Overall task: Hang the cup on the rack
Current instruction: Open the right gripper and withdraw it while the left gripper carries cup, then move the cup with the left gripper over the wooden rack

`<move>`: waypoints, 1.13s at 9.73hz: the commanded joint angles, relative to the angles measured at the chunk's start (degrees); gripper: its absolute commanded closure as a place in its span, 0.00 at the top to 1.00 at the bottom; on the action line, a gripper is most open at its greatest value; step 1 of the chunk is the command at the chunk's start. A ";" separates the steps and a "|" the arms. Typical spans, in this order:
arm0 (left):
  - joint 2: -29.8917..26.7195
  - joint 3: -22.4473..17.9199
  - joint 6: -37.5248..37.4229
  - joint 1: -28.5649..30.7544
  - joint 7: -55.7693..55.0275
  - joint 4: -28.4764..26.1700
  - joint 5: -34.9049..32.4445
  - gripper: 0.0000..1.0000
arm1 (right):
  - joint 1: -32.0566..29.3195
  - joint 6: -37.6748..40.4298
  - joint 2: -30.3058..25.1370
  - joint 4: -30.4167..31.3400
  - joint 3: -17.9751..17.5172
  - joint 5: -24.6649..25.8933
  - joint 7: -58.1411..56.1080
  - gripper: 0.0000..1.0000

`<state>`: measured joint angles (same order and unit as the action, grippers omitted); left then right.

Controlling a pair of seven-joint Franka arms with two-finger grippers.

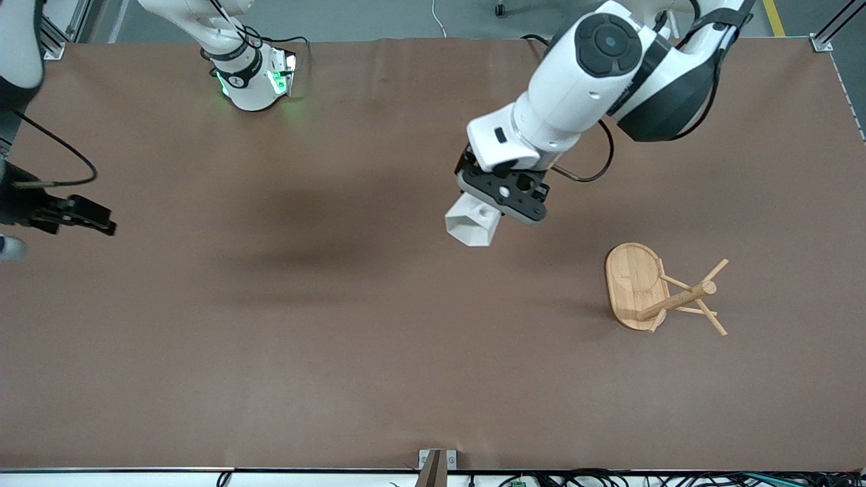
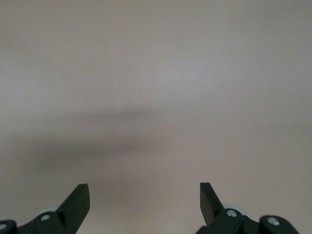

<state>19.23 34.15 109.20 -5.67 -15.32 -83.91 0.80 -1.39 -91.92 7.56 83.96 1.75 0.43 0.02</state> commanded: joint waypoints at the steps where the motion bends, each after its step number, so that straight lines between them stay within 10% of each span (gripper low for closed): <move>1: -0.33 0.05 -0.40 3.91 -2.34 -3.96 -0.72 0.01 | 0.25 2.52 -4.29 0.85 0.97 1.07 3.39 1.00; 5: -7.35 -12.77 0.66 2.24 4.14 -16.60 -0.01 0.00 | -0.02 8.51 -5.18 -2.39 3.87 -0.34 2.80 1.00; 11: -10.09 -17.79 4.88 3.91 16.44 -25.42 -0.72 0.01 | -1.78 11.06 -6.15 -4.51 3.35 -0.78 1.74 1.00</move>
<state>9.70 17.40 112.60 -1.64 -1.76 -106.66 0.78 -2.28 -81.62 2.21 79.25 5.79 0.20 1.97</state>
